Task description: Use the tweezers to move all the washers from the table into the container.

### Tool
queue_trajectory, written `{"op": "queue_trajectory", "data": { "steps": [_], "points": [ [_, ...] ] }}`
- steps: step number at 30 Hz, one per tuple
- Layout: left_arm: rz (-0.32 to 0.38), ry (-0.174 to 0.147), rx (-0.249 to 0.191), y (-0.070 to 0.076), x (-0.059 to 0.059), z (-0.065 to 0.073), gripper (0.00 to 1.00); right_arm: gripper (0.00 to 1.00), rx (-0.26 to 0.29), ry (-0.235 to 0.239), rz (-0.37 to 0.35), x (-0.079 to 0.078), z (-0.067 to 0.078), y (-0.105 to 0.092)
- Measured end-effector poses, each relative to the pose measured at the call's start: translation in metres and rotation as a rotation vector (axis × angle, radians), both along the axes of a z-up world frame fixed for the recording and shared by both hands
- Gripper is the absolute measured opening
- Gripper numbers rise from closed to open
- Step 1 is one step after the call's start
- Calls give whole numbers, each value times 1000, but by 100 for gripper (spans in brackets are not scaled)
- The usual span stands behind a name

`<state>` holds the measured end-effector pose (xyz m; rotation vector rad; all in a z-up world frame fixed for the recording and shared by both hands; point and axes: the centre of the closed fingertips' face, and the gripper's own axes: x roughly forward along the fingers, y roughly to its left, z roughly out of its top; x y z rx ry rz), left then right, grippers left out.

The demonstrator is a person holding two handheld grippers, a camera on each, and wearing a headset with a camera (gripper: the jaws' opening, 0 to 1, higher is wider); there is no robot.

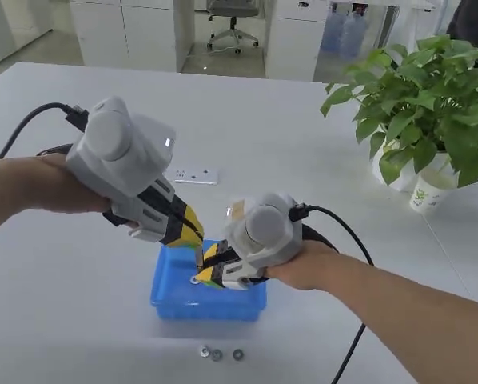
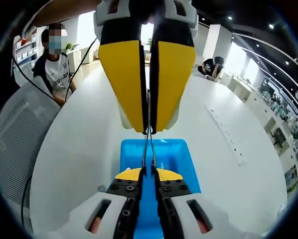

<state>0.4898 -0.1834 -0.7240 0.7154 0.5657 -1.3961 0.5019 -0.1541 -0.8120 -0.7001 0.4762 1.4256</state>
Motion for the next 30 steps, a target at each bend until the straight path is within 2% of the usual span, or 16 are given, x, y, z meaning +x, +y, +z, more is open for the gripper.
{"op": "queue_trajectory", "data": {
  "steps": [12, 22, 30],
  "points": [
    [-25, -5, 7, -10, -22, 3, 5, 12, -4, -25, 0, -22, 4, -12],
    [-49, 21, 29, -11, -41, -10, 5, 12, -8, -5, 0, -43, -8, -15],
    [-64, 30, 42, -10, -51, -18, 5, 12, -2, 10, -3, -54, -17, -11]
  ]
}}
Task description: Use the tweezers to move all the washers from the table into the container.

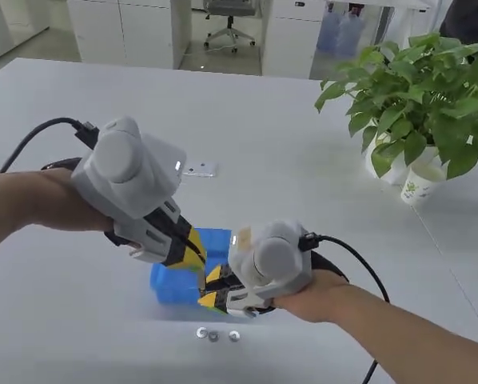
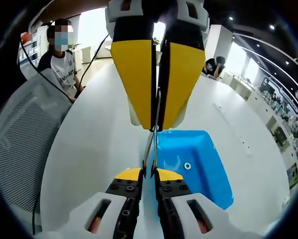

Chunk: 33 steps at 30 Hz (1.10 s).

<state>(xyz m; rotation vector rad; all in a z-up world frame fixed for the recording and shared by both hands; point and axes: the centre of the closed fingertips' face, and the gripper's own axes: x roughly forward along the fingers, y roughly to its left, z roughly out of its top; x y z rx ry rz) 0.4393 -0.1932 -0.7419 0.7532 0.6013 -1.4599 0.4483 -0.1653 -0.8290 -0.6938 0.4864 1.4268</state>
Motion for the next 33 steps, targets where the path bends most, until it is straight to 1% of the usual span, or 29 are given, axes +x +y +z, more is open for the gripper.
{"op": "queue_trajectory", "data": {
  "steps": [4, 12, 23, 25, 27, 33],
  "points": [
    [-5, 9, 4, 1, -7, -7, 5, 12, 2, 11, 1, -7, -6, 1],
    [-11, 34, 12, 3, -16, -21, 5, 12, -22, 14, 22, -18, -20, 2],
    [-16, 60, 10, 2, -19, -32, 5, 12, -30, 32, 19, -22, -33, 1],
    [-17, 66, 11, 2, -19, -36, 5, 12, -32, 35, 18, -23, -35, 0],
    [-17, 69, 12, 3, -19, -38, 5, 12, -32, 43, 16, -23, -38, 0],
    [-17, 79, 14, 3, -20, -43, 5, 12, -38, 48, 19, -24, -41, 0]
  ]
}}
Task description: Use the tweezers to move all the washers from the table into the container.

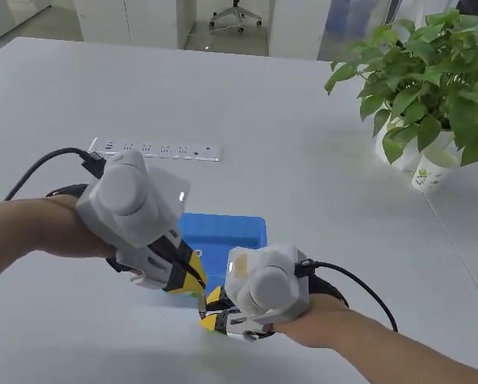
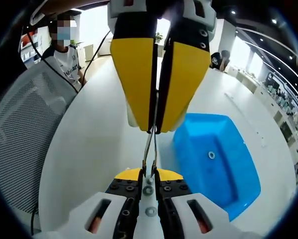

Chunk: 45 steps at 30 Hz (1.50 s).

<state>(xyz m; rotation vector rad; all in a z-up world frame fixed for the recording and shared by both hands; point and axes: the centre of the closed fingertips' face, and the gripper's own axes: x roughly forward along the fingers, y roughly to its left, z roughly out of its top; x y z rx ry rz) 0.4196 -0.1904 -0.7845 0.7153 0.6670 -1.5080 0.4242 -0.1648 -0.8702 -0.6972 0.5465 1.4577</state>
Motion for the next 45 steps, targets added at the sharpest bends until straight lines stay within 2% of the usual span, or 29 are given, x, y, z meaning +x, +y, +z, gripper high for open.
{"op": "queue_trajectory", "data": {
  "steps": [26, 37, 45],
  "points": [
    [1, 10, -11, -5, 1, -2, 5, 13, -7, 21, -13, 1, -6, -2],
    [6, 4, -14, -7, 6, -2, 5, 14, 13, 23, -14, 2, 2, -2],
    [5, 8, -14, -6, 6, -3, 5, 13, 15, 34, -24, 2, 2, -2]
  ]
}}
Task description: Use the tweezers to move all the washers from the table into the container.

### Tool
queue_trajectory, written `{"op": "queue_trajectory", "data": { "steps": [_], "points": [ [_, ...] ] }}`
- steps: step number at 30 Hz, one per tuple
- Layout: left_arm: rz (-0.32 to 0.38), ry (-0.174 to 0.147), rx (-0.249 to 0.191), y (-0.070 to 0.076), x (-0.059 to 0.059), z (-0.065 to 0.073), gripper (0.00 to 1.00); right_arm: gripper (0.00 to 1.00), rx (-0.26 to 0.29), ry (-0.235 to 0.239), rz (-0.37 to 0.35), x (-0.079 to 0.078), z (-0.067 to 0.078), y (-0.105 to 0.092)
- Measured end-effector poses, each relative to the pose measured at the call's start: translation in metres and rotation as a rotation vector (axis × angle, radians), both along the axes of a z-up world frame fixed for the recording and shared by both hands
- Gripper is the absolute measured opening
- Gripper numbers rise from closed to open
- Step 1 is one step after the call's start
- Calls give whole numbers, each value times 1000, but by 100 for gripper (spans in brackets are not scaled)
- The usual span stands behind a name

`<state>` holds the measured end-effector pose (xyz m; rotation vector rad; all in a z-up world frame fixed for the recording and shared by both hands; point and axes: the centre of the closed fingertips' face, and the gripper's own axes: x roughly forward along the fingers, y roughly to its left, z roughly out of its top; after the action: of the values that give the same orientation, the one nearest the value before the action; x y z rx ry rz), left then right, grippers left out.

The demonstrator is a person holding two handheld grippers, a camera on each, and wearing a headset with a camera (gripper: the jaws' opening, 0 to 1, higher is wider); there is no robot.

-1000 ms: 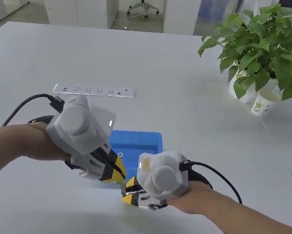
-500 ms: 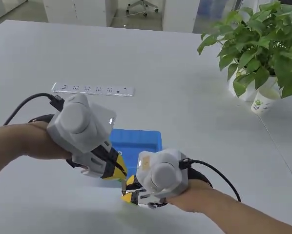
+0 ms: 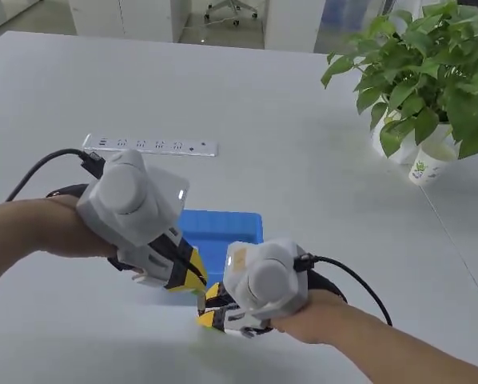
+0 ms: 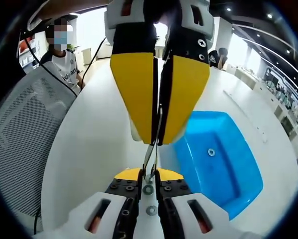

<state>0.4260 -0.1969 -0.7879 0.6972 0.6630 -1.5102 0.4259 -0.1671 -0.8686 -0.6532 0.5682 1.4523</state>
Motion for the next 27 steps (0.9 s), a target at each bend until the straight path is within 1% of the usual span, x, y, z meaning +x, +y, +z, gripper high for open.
{"op": "queue_trajectory", "data": {
  "steps": [7, 13, 18, 27],
  "points": [
    [-4, 10, -7, -3, -2, 0, 5, 11, 1, 18, -9, -2, 0, -1],
    [-5, 11, -9, -4, -2, -1, 5, 11, 4, 25, -17, -2, 0, -1],
    [-4, 11, -3, -3, -3, 0, 5, 11, -7, 19, -8, -2, 1, -1],
    [-5, 7, -4, -3, -4, 6, 5, 11, -3, 16, -4, -3, 6, -1]
  ]
}}
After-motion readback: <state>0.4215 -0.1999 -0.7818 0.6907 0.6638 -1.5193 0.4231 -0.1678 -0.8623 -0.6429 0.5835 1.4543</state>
